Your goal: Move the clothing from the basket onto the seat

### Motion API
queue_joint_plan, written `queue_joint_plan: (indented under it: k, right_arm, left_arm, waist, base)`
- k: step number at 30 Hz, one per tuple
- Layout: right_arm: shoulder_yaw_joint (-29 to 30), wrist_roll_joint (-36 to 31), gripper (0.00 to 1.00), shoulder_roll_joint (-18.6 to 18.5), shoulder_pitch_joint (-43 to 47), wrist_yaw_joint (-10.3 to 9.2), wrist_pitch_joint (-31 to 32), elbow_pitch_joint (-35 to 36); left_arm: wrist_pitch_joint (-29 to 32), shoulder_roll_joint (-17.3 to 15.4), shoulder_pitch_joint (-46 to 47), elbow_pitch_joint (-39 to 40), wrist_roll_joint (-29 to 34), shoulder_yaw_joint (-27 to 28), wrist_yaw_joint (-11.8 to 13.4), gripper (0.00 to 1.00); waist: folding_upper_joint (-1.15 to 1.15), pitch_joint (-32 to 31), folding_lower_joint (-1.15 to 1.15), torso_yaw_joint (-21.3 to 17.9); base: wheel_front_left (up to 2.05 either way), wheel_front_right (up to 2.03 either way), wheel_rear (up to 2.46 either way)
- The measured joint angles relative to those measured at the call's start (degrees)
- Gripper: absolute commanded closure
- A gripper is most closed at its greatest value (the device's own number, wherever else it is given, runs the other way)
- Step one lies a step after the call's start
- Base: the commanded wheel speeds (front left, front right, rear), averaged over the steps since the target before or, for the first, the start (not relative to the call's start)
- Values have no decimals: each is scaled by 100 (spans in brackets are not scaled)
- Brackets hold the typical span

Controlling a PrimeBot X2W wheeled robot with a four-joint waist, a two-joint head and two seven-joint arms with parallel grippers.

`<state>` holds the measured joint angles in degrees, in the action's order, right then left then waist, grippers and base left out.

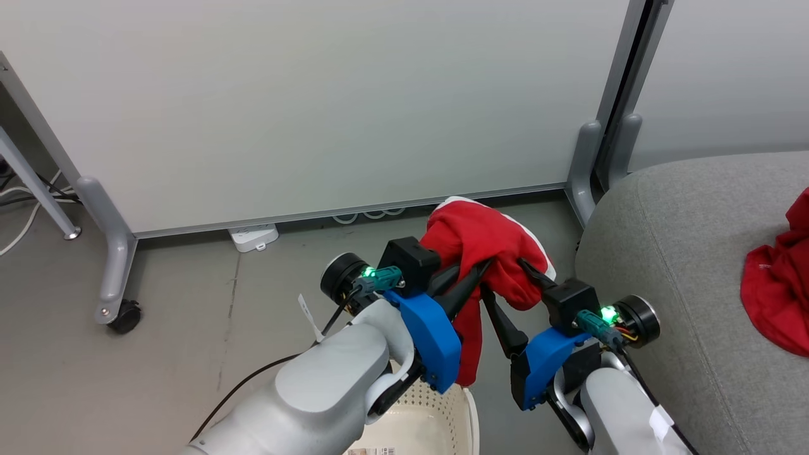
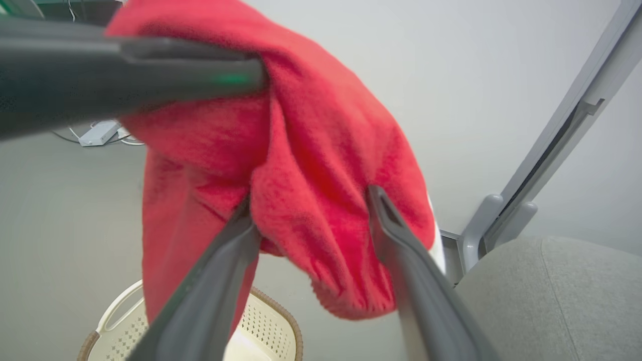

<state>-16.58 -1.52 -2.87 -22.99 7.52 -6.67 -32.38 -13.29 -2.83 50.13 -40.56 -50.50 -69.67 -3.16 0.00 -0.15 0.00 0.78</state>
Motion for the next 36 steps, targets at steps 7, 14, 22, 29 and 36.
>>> queue_joint_plan:
  k: [7,14,22,29,36]
  right_arm:
    - [-277,101,100,0,-430,0,-87,-710]
    - [-456,319,100,0,-572,0,-281,-1022]
    - [-559,458,100,0,-631,0,-416,-1198]
    - [-566,519,100,0,-662,0,-480,-1280]
    - [-553,549,100,0,-701,0,-521,-1330]
  left_arm:
    - [-29,-1,2,91,-130,-143,8,100]
    - [-52,-1,3,68,-203,-224,53,100]
    - [-93,-1,20,-7,-278,-265,82,100]
    - [-112,-1,30,-65,-300,-294,82,100]
    - [-127,-1,60,-91,-308,-315,99,87]
  waist:
    - [0,-46,0,50]
    - [0,-88,0,41]
    - [0,-66,0,-23]
    - [0,-25,0,-56]
    - [0,-4,0,-61]
  base:
    - [0,0,0]
    - [0,0,0]
    - [0,0,0]
    - [0,0,0]
    - [0,0,0]
